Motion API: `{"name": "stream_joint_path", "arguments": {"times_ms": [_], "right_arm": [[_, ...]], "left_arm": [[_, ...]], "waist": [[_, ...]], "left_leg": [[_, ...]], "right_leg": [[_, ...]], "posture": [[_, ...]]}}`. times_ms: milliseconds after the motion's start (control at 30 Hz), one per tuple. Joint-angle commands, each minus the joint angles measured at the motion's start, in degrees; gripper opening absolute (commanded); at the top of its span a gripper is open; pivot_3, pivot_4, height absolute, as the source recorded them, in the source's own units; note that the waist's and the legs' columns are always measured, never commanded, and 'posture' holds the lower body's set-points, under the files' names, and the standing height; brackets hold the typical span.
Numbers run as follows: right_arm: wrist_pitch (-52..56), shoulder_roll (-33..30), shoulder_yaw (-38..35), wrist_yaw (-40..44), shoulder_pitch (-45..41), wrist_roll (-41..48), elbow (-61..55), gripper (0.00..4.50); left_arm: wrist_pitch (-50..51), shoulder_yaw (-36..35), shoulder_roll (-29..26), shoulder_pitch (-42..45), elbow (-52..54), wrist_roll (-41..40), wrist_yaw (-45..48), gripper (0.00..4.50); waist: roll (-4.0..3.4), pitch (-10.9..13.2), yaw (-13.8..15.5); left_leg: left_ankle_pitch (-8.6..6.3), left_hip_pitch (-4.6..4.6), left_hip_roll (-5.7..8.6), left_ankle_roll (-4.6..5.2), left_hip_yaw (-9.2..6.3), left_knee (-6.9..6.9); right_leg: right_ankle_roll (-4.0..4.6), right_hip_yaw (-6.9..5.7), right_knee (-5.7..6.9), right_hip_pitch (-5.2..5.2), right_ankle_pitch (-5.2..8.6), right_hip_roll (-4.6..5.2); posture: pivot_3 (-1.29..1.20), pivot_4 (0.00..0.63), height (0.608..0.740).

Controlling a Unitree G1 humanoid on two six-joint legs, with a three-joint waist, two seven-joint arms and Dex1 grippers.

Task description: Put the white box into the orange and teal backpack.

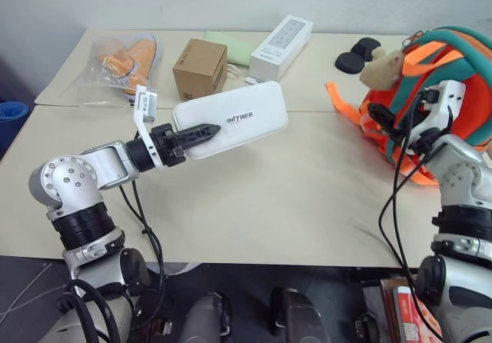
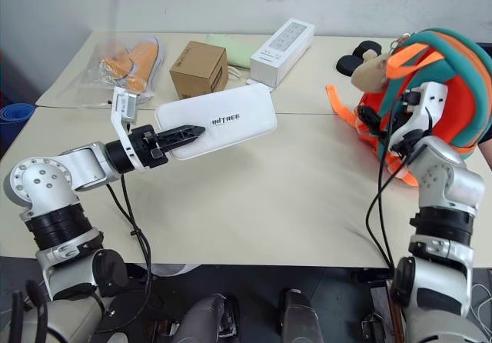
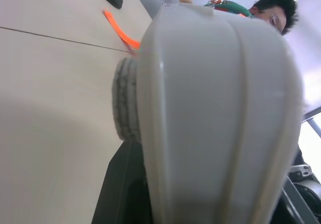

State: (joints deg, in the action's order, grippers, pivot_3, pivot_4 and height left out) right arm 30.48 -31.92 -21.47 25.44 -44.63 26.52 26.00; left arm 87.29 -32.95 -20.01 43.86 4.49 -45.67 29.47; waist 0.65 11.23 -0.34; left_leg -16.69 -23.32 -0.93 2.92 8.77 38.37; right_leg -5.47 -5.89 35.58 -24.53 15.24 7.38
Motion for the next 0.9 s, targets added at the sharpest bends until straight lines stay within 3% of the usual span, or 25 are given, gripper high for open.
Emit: {"name": "stream_joint_path", "arguments": {"times_ms": [33,267,367,500,667,900], "right_arm": [[-2.8,-0.3,0.2,4.1,0.3,0.5,-0.1,3.23],[1.8,-0.4,4.2,16.4,2.2,5.5,-9.7,0.72],[7.2,-0.8,7.0,21.9,2.9,9.8,-17.0,0.0],[18.7,-6.1,9.2,32.8,4.7,21.0,-30.8,0.0],[28.8,-14.9,8.4,42.0,5.3,31.7,-37.8,0.0],[31.4,-25.3,8.1,51.4,11.5,35.1,-42.4,0.0]], "left_arm": [[-2.2,-1.7,-1.1,-1.3,3.0,-2.0,-0.8,1.22],[-6.6,-0.8,-3.7,-4.0,1.6,-2.5,0.2,1.22],[-8.7,-0.4,-3.8,-3.9,1.3,-3.0,-0.3,1.22],[-12.3,0.9,-7.4,-2.0,0.8,-3.7,2.6,1.22],[-16.5,3.9,-14.4,2.9,-1.0,-4.9,9.4,1.22],[-23.7,9.1,-22.3,6.5,-3.2,-4.7,21.0,1.22]], "waist": [[0.0,0.0,-0.1],[0.0,0.0,-0.6],[0.0,0.0,-1.1],[0.0,0.0,-1.4],[0.02,0.0,-1.1],[0.04,0.0,-0.2]], "left_leg": [[0.0,0.0,0.01,0.0,0.01,-0.01],[0.05,0.03,0.0,-0.02,0.0,-0.1],[0.05,0.03,-0.02,-0.03,-0.01,-0.12],[0.03,0.01,-0.1,-0.07,-0.02,-0.2],[0.0,0.02,-0.16,-0.13,-0.02,-0.2],[-0.1,0.0,-0.05,-0.04,-0.04,-0.2]], "right_leg": [[0.0,0.01,0.0,0.0,0.0,0.0],[-0.01,0.0,0.02,-0.01,-0.01,0.0],[-0.01,0.0,0.01,-0.02,-0.01,0.02],[-0.01,0.0,-0.07,-0.06,0.0,0.08],[0.02,-0.08,-0.15,-0.03,0.01,0.07],[0.01,-0.1,-0.27,-0.01,0.0,0.18]], "posture": [[0.0,0.15,0.74],[0.0,0.15,0.74],[0.0,0.15,0.74],[0.0,0.15,0.74],[0.0,0.15,0.74],[0.0,0.15,0.74]]}}
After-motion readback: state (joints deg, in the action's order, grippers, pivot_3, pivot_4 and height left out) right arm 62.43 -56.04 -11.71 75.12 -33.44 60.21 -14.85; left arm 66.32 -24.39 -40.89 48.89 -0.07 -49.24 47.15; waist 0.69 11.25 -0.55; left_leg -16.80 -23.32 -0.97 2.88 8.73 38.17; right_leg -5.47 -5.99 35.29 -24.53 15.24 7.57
